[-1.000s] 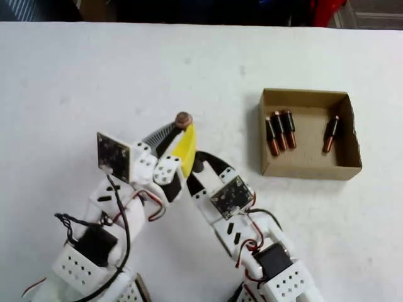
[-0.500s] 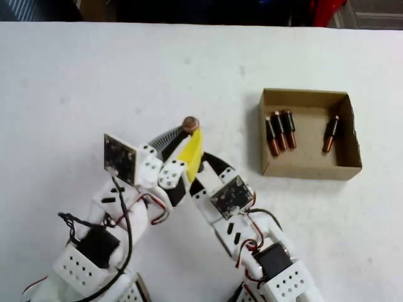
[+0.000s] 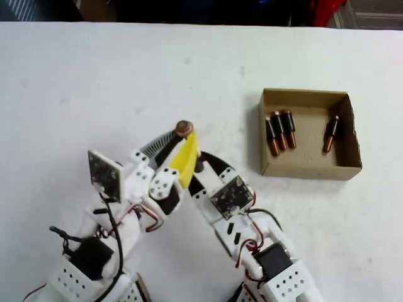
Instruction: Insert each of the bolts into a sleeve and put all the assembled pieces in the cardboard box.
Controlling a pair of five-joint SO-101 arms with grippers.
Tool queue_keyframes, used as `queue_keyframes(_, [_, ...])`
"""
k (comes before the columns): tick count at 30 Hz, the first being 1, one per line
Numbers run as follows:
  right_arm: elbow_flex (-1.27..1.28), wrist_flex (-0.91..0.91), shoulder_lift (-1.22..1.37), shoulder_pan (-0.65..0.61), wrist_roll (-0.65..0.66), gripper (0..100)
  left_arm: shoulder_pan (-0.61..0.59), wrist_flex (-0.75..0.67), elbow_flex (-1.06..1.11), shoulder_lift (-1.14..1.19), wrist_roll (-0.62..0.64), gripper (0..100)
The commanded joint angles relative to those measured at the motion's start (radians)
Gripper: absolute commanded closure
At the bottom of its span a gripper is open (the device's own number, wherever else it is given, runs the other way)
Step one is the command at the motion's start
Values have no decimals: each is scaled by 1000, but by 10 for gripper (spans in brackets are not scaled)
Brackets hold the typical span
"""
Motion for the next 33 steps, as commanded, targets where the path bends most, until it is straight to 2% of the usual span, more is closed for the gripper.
queue_keyframes(1, [-21, -22, -12, -5, 9, 982, -62, -8, -11, -25, -18, 980])
queue_keyframes(5, [-21, -22, -12, -7, 9, 982, -85, -3, -11, -25, 15, 980])
queue_keyframes(10, [-21, -22, -12, -7, 14, 982, -45, -2, -9, -25, 12, 980])
queue_keyframes(33, [-21, -22, -12, -7, 17, 982, -44, -9, 40, -28, 15, 980])
